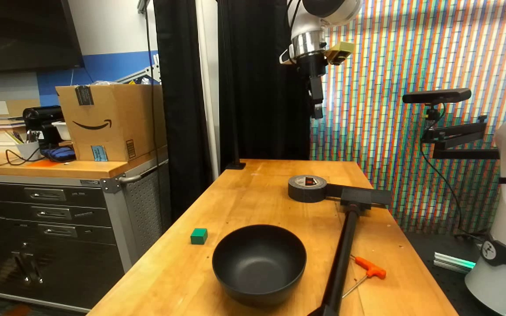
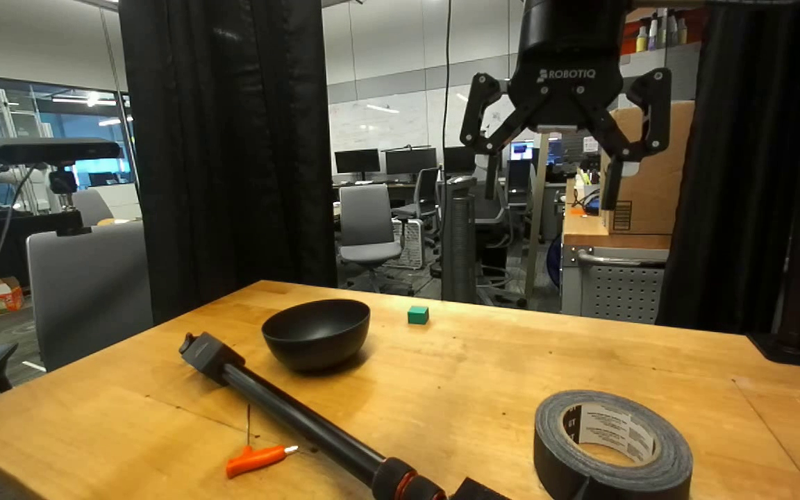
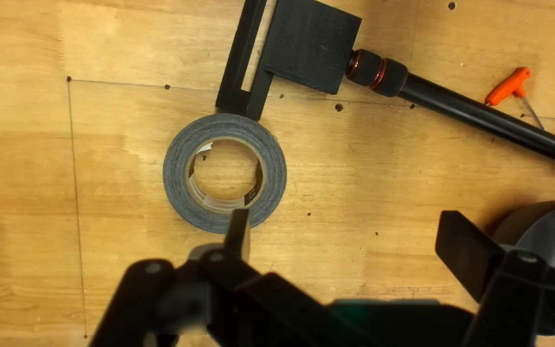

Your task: Move the tape to the left

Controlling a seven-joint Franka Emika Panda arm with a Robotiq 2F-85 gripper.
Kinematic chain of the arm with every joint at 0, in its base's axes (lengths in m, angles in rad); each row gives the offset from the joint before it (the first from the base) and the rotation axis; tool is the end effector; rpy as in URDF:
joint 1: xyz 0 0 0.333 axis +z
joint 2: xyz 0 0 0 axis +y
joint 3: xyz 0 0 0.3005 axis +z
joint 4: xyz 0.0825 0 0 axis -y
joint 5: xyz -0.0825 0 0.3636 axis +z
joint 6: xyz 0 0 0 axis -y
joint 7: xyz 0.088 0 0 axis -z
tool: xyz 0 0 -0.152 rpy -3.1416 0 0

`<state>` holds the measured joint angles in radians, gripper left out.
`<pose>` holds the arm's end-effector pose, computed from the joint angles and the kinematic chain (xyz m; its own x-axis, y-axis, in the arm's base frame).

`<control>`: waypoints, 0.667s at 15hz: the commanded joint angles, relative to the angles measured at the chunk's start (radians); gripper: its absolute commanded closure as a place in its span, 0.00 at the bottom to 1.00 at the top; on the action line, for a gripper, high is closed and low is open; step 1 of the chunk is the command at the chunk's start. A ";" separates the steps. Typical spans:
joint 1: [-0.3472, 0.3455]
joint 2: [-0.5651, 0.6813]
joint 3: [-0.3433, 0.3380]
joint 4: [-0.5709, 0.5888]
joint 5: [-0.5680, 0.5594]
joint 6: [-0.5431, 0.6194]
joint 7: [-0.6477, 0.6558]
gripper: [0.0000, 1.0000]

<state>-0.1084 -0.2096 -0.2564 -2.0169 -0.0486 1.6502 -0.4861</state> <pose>0.4210 -0.1735 0.4718 0.9796 0.1427 -0.1412 0.1322 -0.9879 -0.0810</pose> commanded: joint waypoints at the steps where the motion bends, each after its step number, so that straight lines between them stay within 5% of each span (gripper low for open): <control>1: -0.009 0.026 0.011 0.043 0.007 0.010 -0.014 0.00; 10: -0.023 0.078 -0.012 0.031 0.048 0.055 -0.099 0.00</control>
<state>-0.1130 -0.1727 -0.2582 -2.0074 -0.0390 1.6802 -0.5346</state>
